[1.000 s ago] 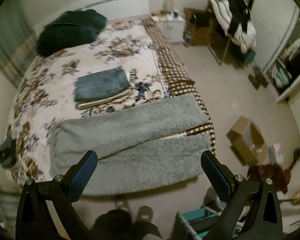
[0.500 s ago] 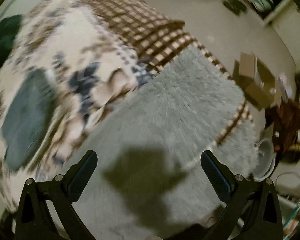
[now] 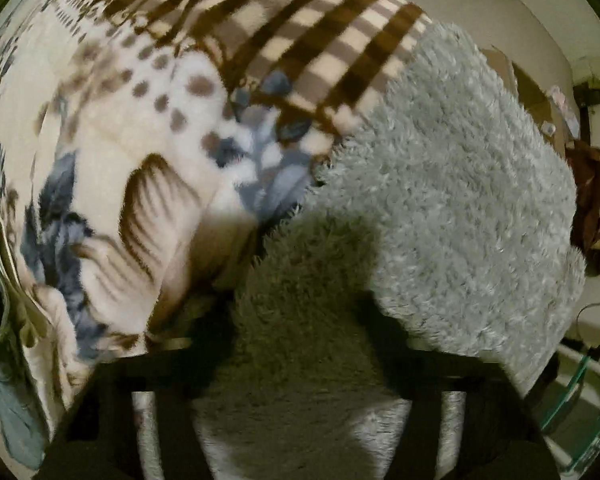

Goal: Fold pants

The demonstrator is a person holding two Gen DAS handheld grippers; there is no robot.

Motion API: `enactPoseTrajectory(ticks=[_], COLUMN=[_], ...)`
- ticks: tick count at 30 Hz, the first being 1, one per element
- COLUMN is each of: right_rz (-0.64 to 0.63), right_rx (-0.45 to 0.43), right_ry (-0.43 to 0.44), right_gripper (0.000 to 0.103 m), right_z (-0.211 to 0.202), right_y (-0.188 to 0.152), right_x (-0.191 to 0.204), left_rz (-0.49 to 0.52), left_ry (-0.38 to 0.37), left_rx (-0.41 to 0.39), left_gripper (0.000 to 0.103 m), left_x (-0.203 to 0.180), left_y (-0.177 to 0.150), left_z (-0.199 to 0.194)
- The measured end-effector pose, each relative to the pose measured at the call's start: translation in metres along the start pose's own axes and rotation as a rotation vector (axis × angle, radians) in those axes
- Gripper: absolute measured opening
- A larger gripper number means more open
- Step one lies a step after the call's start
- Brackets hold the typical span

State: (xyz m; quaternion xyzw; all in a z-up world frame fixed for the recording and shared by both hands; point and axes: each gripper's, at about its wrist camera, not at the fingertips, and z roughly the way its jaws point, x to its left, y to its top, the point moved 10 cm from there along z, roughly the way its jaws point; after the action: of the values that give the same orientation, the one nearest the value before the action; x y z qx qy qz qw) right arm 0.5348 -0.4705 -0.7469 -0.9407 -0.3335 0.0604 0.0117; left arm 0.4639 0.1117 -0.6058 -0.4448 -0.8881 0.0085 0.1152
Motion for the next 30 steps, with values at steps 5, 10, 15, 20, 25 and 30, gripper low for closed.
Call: enactPoseTrajectory(ticks=[5, 10, 15, 20, 25, 30], right_rz=[-0.012, -0.052, -0.065, -0.057, -0.037, -0.078], right_rx=[-0.049, -0.118, -0.152, -0.108, -0.017, 0.061], right_ry=[0.056, 0.170, 0.263, 0.256, 0.179, 0.127], right_gripper=[0.010, 0.009, 0.009, 0.009, 0.009, 0.016], right_z=[-0.012, -0.044, -0.087, -0.104, -0.053, 0.008], right_y=[-0.010, -0.032, -0.075, -0.125, -0.177, -0.201], right_x=[-0.011, -0.031, -0.082, -0.190, -0.274, -0.306], left_rz=[0.004, -0.015, -0.004, 0.013, 0.028, 0.028], left_ry=[-0.120, -0.257, -0.319, -0.275, -0.157, -0.093], left_rx=[-0.118, -0.220, -0.285, -0.216, -0.103, -0.041], left_gripper=[0.008, 0.008, 0.008, 0.008, 0.008, 0.012], left_x=[0.023, 0.058, 0.096, 0.150, 0.183, 0.188], left_y=[-0.022, -0.063, -0.111, -0.180, -0.235, -0.247], left_z=[-0.044, -0.112, -0.145, -0.105, -0.021, 0.045])
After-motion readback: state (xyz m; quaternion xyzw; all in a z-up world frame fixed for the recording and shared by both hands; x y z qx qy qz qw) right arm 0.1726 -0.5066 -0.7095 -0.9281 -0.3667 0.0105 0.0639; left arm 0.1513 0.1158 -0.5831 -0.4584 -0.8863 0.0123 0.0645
